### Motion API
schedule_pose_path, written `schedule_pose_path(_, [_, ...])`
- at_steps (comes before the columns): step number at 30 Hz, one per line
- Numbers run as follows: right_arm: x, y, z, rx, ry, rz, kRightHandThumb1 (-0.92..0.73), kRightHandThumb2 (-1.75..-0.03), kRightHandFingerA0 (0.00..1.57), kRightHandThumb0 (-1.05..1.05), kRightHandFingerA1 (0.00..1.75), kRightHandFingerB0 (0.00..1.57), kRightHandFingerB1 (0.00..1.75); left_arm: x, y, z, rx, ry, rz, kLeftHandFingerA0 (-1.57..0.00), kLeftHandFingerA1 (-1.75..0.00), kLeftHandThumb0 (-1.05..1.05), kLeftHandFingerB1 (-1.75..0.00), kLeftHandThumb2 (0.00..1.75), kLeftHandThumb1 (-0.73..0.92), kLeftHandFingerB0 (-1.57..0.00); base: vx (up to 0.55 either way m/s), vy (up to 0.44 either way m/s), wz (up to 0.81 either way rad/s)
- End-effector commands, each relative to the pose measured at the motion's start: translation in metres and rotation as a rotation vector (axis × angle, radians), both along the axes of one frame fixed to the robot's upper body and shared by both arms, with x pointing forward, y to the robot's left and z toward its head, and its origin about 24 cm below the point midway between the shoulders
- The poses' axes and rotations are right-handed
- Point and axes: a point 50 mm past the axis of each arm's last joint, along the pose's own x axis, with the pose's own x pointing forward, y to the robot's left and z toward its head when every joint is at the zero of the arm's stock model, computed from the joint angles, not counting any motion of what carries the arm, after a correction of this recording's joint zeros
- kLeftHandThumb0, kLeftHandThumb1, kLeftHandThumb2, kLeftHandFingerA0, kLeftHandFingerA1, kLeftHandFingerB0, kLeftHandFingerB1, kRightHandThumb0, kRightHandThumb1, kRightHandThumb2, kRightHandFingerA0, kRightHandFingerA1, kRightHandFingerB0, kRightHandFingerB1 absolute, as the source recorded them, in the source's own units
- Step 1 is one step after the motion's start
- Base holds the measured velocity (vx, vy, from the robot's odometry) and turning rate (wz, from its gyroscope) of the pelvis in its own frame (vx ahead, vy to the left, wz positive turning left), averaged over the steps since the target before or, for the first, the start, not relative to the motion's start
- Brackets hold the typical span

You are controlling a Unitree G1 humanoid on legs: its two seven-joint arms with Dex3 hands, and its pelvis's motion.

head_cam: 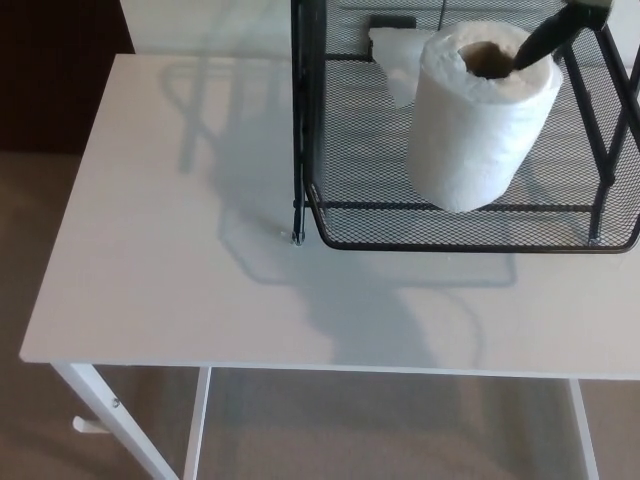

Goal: The robot walks towards a desk on which a file tray is kept in the middle and a toilet paper roll is kept on its right. The robot uses its right hand to hook on finger in the gap of the roll and grabs it, lifts it and places it on the tray.

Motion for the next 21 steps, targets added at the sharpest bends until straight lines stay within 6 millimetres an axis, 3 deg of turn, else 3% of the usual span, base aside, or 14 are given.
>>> schedule_pose_path(1, [-0.014, -0.001, 0.042, -0.057, 0.165, -0.091, -0.29, -0.92, 0.04, -0.38, 0.54, 0.00, 0.49, -0.004, 0.006, 0.006, 0.051, 0.020, -0.055, -0.43, -0.48, -0.78, -0.37, 0.74, 0.92, -0.24, 0.00, 0.000, 0.00])
schedule_pose_path(2, [-0.017, -0.002, 0.048, -0.105, 0.167, -0.085, -0.47, -0.88, 0.03, -0.74, 0.35, 0.05, 0.26, -0.004, 0.006, 0.006, 0.050, 0.022, -0.054, -0.43, -0.50, -0.80, -0.39, 0.73, 0.92, -0.26, 0.00, 0.000, 0.00])
schedule_pose_path(3, [-0.019, -0.010, 0.060, -0.038, 0.238, -0.136, -0.42, -0.80, 0.00, -0.70, 0.21, 0.07, 0.14, -0.004, 0.006, 0.006, 0.054, 0.028, -0.057, -0.43, -0.47, -0.77, -0.36, 0.74, 0.92, -0.25, 0.00, 0.000, 0.00])
schedule_pose_path(4, [-0.021, -0.016, 0.069, 0.005, 0.196, -0.144, -0.45, -0.82, 0.13, -0.71, 0.53, 0.05, 0.28, -0.004, 0.006, 0.006, 0.055, 0.025, -0.055, -0.43, -0.49, -0.81, -0.39, 0.71, 0.92, -0.28, 0.00, 0.000, 0.00])
schedule_pose_path(5, [-0.022, -0.018, 0.073, 0.019, 0.175, -0.145, -0.45, -0.82, 0.13, -0.71, 0.53, 0.05, 0.28, -0.004, 0.006, 0.007, 0.056, 0.024, -0.053, -0.43, -0.49, -0.81, -0.39, 0.71, 0.92, -0.28, 0.00, 0.000, 0.00])
schedule_pose_path(6, [-0.028, -0.035, 0.090, 0.133, 0.068, -0.199, -0.56, -0.57, 0.56, -0.73, 0.94, 0.11, 0.33, -0.004, 0.006, 0.006, 0.044, 0.005, -0.025, -0.44, -0.49, -0.80, -0.39, 0.69, 0.92, -0.28, 0.00, 0.000, 0.00])
schedule_pose_path(8, [-0.039, -0.052, 0.109, 0.196, 0.034, -0.189, -0.48, -0.81, 0.67, -0.73, 1.00, 0.06, 0.34, -0.005, 0.006, 0.007, 0.041, 0.004, -0.032, -0.42, -0.48, -0.76, -0.37, 0.72, 0.92, -0.24, 0.00, 0.000, 0.00])
schedule_pose_path(9, [-0.046, -0.063, 0.119, 0.236, 0.012, -0.198, -0.51, -0.82, 0.65, -0.75, 0.97, 0.05, 0.30, -0.005, 0.006, 0.007, 0.042, 0.003, -0.032, -0.44, -0.48, -0.78, -0.39, 0.71, 0.92, -0.26, 0.00, 0.000, 0.00])
schedule_pose_path(10, [-0.056, -0.077, 0.133, 0.302, -0.028, -0.215, -0.47, -0.80, 0.31, -0.67, 0.67, 0.07, 0.37, -0.006, 0.007, 0.008, 0.050, 0.009, -0.039, -0.45, -0.48, -0.76, -0.37, 0.73, 0.92, -0.25, 0.00, 0.000, 0.00])
schedule_pose_path(12, [-0.061, -0.087, 0.139, 0.374, -0.052, -0.238, -0.47, -0.80, 0.31, -0.67, 0.67, 0.07, 0.37, -0.006, 0.007, 0.008, 0.053, 0.011, -0.044, -0.45, -0.48, -0.76, -0.37, 0.73, 0.92, -0.25, 0.00, 0.000, 0.00])
schedule_pose_path(15, [-0.104, -0.157, 0.166, 0.661, -0.245, -0.291, -0.48, -0.85, 0.05, -0.71, 0.32, 0.08, 0.37, -0.006, 0.007, 0.007, 0.053, 0.014, -0.040, -0.44, -0.48, -0.77, -0.38, 0.73, 0.92, -0.25, 0.00, 0.000, 0.00])
schedule_pose_path(17, [-0.125, -0.186, 0.169, 0.701, -0.335, -0.321, -0.67, -0.60, 0.07, -0.72, 0.32, 0.10, 0.28, -0.004, 0.007, 0.008, 0.051, 0.011, -0.049, -0.42, -0.47, -0.76, -0.37, 0.74, 0.92, -0.24, 0.00, 0.000, 0.00])
schedule_pose_path(20, [-0.168, -0.255, 0.155, 0.919, -0.455, -0.409, -0.45, -0.80, 0.07, -0.72, 0.46, 0.14, 0.43, -0.004, 0.007, 0.009, 0.047, -0.005, -0.051, -0.40, -0.48, -0.79, -0.37, 0.72, 0.92, -0.23, 0.00, 0.000, 0.00])
schedule_pose_path(21, [-0.190, -0.285, 0.139, 0.925, -0.507, -0.448, -0.46, -1.00, 0.04, -0.34, 0.54, 0.00, 0.48, -0.002, 0.009, 0.010, 0.050, -0.009, -0.052, -0.42, -0.49, -0.79, -0.37, 0.72, 0.92, -0.24, 0.00, 0.000, 0.00])
